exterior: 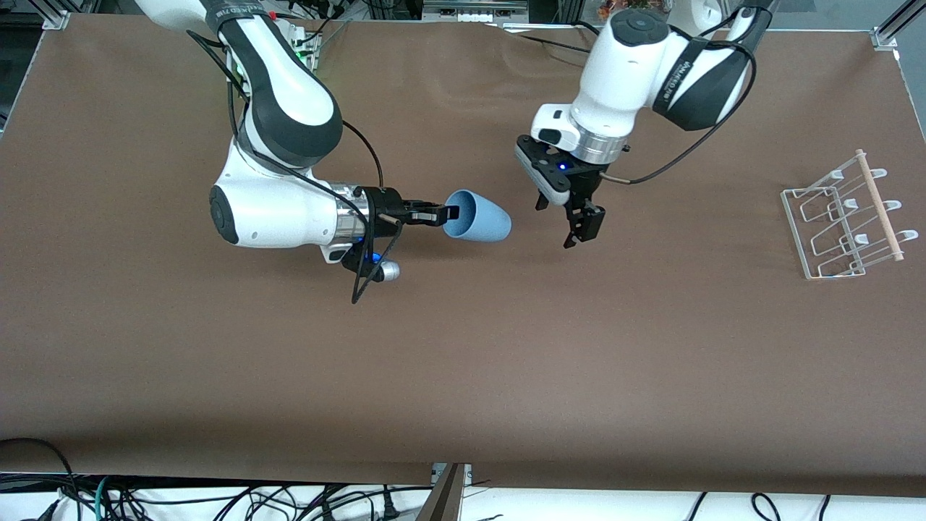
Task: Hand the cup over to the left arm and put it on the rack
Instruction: 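Carry the cup toward center while the left gripper approaches it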
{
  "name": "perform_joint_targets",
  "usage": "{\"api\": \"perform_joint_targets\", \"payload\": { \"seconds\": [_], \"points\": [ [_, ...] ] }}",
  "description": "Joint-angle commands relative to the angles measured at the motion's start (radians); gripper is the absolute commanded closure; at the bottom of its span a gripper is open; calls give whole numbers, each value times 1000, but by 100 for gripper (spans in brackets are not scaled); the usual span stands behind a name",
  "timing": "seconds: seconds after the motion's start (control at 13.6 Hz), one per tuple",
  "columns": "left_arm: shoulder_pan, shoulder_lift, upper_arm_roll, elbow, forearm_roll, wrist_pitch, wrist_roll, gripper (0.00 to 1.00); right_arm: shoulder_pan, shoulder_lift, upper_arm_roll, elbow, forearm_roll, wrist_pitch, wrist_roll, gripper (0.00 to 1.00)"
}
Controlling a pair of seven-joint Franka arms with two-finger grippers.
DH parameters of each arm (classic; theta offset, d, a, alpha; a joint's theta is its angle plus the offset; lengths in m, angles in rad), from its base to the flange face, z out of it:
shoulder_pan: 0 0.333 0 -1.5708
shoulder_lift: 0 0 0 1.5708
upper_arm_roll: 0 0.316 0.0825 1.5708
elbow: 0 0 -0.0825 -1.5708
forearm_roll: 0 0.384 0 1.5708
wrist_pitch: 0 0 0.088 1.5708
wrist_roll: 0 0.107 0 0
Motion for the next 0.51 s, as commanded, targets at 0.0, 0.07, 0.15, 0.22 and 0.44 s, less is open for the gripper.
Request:
{"api": "perform_joint_targets", "payload": {
  "seconds": [0.0, 0.07, 0.15, 0.22, 0.44],
  "points": [
    [-2, 7, -18, -14, 51, 27, 31, 0, 3, 1, 2, 23, 15, -17, 36, 100],
    [-2, 14, -33, -27, 51, 51, 34, 0, 3, 1, 3, 23, 17, -15, 37, 100],
    [-2, 14, -53, -51, 49, 82, 34, 0, 3, 1, 3, 23, 17, -14, 37, 100],
    [-2, 11, -76, -62, 49, 88, 37, 0, 4, 1, 3, 36, 18, -15, 39, 100],
    [-2, 8, -110, -70, 29, 90, 43, 0, 4, 1, 3, 44, 18, -17, 34, 100]
  ]
}}
